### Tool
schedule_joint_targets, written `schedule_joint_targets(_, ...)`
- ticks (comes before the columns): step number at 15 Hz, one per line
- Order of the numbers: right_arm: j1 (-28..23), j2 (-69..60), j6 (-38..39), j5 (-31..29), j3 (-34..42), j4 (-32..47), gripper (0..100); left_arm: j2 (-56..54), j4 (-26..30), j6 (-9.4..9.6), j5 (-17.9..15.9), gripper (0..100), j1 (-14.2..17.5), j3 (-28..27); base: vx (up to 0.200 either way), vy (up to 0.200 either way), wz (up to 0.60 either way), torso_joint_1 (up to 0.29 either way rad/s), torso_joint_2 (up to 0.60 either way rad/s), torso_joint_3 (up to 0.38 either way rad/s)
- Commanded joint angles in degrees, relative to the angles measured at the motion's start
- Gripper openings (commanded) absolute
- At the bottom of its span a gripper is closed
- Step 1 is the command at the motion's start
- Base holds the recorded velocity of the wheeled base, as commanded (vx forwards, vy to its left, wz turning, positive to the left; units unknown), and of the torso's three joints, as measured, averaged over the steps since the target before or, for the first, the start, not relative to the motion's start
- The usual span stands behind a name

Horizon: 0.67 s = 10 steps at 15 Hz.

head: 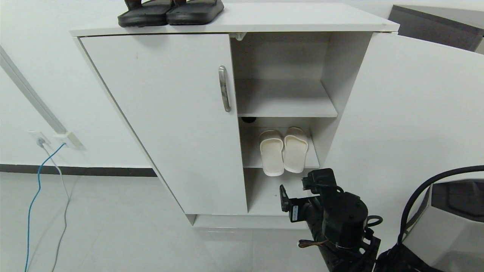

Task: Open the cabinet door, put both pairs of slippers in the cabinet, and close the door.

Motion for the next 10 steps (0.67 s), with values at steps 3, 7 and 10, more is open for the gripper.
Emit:
schedule_joint_targets(3, 0.1, 0.46, 0.02, -0.11, 0.13, -0.23, 100, 0.07, 0.0, 0.06, 0.0, 0, 0.0, 0.01, 0.0, 0.0, 0.0, 0.0, 0.0, 0.0)
schedule_joint_targets(7, 0.19, 0.63, 0.02, -0.11, 0.13, -0.14, 100, 0.07, 0.0, 0.06, 0.0, 0, 0.0, 0.01, 0.0, 0.0, 0.0, 0.0, 0.0, 0.0)
schedule_joint_targets(10, 0.19, 0.63, 0.02, -0.11, 0.13, -0.14, 100, 0.07, 0.0, 0.15, -0.09, 0, 0.0, 0.01, 0.0, 0.0, 0.0, 0.0, 0.0, 0.0)
